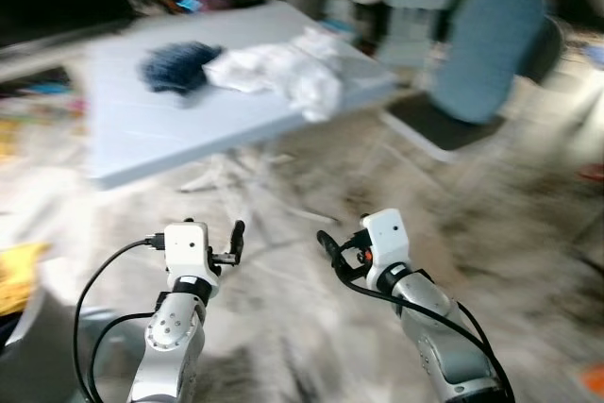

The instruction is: Hang hanger

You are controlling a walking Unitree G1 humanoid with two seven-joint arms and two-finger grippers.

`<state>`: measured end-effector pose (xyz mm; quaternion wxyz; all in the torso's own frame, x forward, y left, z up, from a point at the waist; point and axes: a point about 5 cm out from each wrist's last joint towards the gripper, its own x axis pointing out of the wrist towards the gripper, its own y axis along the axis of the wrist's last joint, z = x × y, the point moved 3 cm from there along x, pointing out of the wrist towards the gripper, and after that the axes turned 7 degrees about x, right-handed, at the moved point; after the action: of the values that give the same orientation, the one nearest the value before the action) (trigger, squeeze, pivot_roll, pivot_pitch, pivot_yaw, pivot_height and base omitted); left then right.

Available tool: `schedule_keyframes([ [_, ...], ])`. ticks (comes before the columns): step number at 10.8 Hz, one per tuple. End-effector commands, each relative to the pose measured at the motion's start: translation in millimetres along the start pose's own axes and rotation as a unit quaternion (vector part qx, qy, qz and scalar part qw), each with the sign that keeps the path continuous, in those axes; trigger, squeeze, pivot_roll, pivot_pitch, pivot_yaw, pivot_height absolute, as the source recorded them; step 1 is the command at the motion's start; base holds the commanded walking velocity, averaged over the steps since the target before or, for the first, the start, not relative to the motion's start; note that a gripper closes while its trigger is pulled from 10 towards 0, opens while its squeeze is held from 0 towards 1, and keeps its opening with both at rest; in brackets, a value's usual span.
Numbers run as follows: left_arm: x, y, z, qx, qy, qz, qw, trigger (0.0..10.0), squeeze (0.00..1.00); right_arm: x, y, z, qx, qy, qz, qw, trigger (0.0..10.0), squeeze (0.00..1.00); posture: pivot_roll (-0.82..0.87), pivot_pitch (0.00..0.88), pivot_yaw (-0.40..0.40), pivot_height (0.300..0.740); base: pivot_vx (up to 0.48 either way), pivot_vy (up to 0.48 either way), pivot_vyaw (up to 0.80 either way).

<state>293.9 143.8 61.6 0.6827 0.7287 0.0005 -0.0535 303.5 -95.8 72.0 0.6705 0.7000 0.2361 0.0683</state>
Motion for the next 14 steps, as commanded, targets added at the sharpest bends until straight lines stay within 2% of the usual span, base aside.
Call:
schedule_keyframes([
  [1, 0.4, -0.8, 0.7, 0.005, 0.003, -0.005, 1.0, 10.0, 1.0, -0.9, 5.8, 1.9, -0.003, -0.002, 0.01, 1.0, 10.0, 0.0, -0.18, 0.0, 0.085, 0.74, 0.0, 0.0, 0.8],
  [9, -0.7, -3.3, -2.2, -0.002, 0.01, -0.015, 1.0, 10.0, 1.0, 0.1, 7.9, -1.8, -0.007, 0.004, 0.011, 1.0, 10.0, 0.0, -0.18, 0.0, 0.087, 0.74, 0.0, 0.0, 0.8],
  [10, 0.0, -4.4, -1.7, -0.013, 0.003, -0.021, 1.0, 10.0, 0.0, -0.7, 7.5, -1.3, -0.001, -0.002, 0.014, 1.0, 10.0, 0.0, -0.18, 0.0, 0.088, 0.74, 0.0, 0.0, 0.56],
  [14, 1.9, -3.5, -0.8, -0.02, -0.003, -0.022, 1.0, 10.0, 0.0, 0.1, 12.4, 0.4, -0.003, -0.003, 0.025, 1.0, 10.0, 0.0, -0.18, 0.0, 0.09, 0.74, 0.0, 0.0, 0.0],
])
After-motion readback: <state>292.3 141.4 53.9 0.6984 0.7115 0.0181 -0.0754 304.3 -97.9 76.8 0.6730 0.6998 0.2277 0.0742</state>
